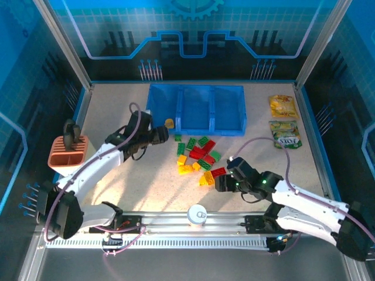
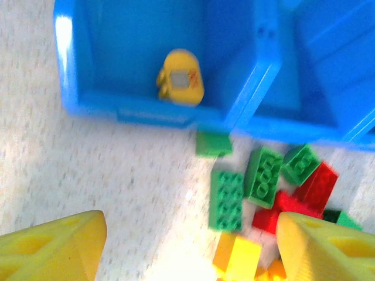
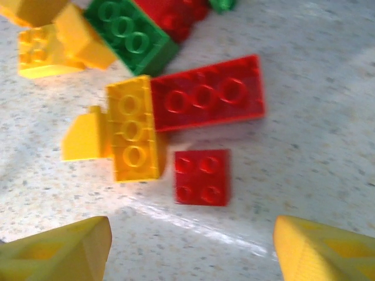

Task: Sort the legos into containers by color
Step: Pick up the lego from the bottom-center of the table.

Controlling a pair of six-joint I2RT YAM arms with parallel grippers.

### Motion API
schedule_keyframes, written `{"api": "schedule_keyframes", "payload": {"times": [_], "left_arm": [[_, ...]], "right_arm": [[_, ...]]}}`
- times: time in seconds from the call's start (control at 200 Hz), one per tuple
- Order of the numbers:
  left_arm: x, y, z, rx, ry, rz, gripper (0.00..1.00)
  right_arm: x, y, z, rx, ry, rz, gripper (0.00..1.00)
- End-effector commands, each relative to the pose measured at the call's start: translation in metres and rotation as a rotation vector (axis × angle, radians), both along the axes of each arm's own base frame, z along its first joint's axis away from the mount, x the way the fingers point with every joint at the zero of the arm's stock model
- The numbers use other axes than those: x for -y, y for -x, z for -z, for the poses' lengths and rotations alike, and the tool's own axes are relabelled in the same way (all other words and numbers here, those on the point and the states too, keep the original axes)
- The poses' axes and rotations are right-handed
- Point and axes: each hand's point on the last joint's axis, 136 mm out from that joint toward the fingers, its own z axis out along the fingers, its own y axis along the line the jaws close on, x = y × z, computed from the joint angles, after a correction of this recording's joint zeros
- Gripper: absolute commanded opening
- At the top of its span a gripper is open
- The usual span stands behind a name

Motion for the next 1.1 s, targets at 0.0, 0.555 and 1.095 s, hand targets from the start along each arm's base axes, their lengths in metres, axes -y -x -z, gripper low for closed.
{"api": "schedule_keyframes", "payload": {"times": [0.0,0.555,1.095], "left_arm": [[-0.01,0.027,0.018,-0.033,0.034,-0.056,0.76],[-0.025,0.107,0.038,-0.052,0.025,-0.038,0.76],[-0.028,0.112,0.039,-0.046,0.019,-0.039,0.76]], "right_arm": [[-0.024,-0.009,-0.016,0.056,0.034,-0.083,0.73],[-0.077,-0.023,0.003,-0.055,0.315,-0.177,0.58],[-0.088,-0.023,0.027,-0.11,0.419,-0.189,0.53]]}}
